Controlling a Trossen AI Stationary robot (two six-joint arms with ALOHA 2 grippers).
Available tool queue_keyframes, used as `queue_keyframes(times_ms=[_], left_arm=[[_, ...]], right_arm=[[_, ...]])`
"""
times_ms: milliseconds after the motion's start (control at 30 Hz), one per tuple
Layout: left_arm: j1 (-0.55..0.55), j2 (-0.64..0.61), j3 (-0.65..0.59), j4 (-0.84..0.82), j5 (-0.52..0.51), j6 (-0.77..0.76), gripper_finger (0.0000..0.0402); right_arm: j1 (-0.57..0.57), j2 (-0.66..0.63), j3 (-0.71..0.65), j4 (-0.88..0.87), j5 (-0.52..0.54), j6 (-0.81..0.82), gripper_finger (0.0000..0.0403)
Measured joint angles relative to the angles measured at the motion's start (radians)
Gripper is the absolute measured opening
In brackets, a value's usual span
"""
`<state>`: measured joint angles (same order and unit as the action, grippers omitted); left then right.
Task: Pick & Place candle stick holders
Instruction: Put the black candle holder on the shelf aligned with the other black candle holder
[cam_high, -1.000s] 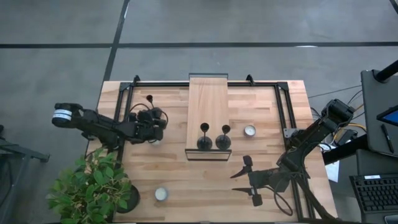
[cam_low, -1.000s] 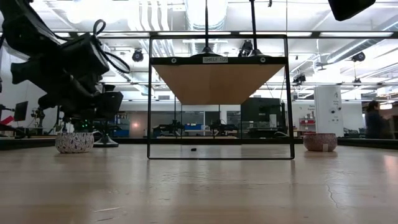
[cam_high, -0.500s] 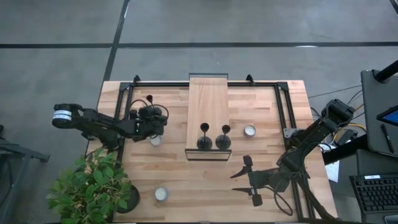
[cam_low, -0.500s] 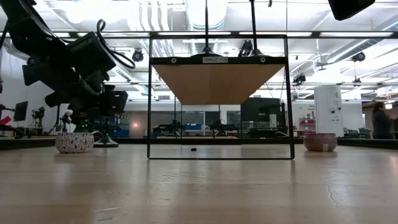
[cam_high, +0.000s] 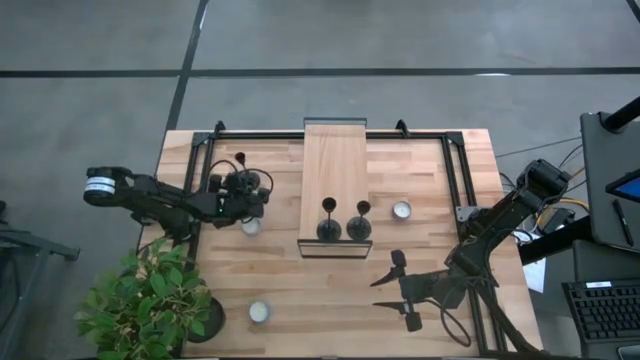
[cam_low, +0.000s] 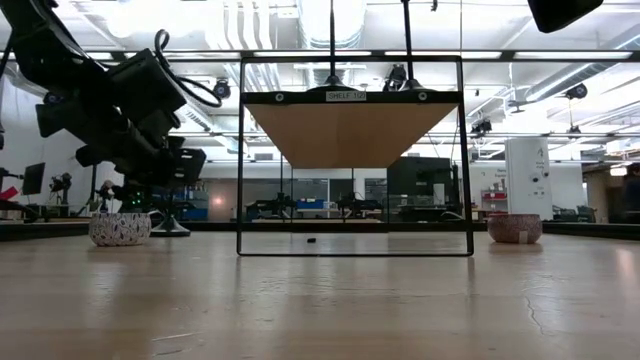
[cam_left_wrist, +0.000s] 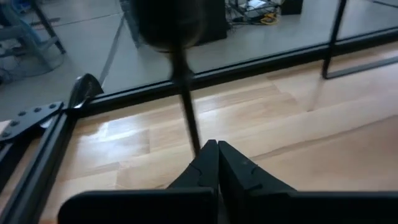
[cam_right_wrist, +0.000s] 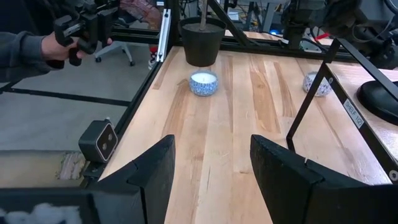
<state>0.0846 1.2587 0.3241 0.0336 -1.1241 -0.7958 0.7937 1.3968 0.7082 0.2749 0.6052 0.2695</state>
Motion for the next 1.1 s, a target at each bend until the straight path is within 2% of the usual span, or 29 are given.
queue_keyframes(times_ms=[200,333,500,700,867,967,1100], left_arm=[[-0.033,-0.021,0.0,0.016,0.011,0.05,0.0001],[-0.041,-0.033,-0.002,-0.014,0.098,0.04,0.0],[-0.041,-0.033,-0.003,-0.099,0.103,-0.081,0.0012],[-0.045,-0.033,-0.003,-0.105,0.104,-0.095,0.0089],[-0.036,-0.033,-0.004,-0.099,0.015,-0.099,0.0166],[-0.019,-0.033,-0.004,-0.056,-0.019,-0.072,0.0195],[0.033,-0.033,-0.004,0.034,-0.004,0.011,0.0212]], right_arm=[[0.0,0.0,0.0,0.0,0.0,0.0,0.0203],[0.0,0.0,0.0,-0.001,0.0,0.0,0.0203],[0.0,0.0,-0.003,-0.002,0.0,0.005,0.0203],[0.0,0.0,-0.005,-0.002,-0.001,0.006,0.0203],[0.0,0.0,-0.005,-0.002,-0.001,0.007,0.0203],[0.0,0.0,-0.005,-0.002,-0.001,0.006,0.0203],[0.0,0.0,-0.005,-0.001,-0.001,0.0,0.0203]])
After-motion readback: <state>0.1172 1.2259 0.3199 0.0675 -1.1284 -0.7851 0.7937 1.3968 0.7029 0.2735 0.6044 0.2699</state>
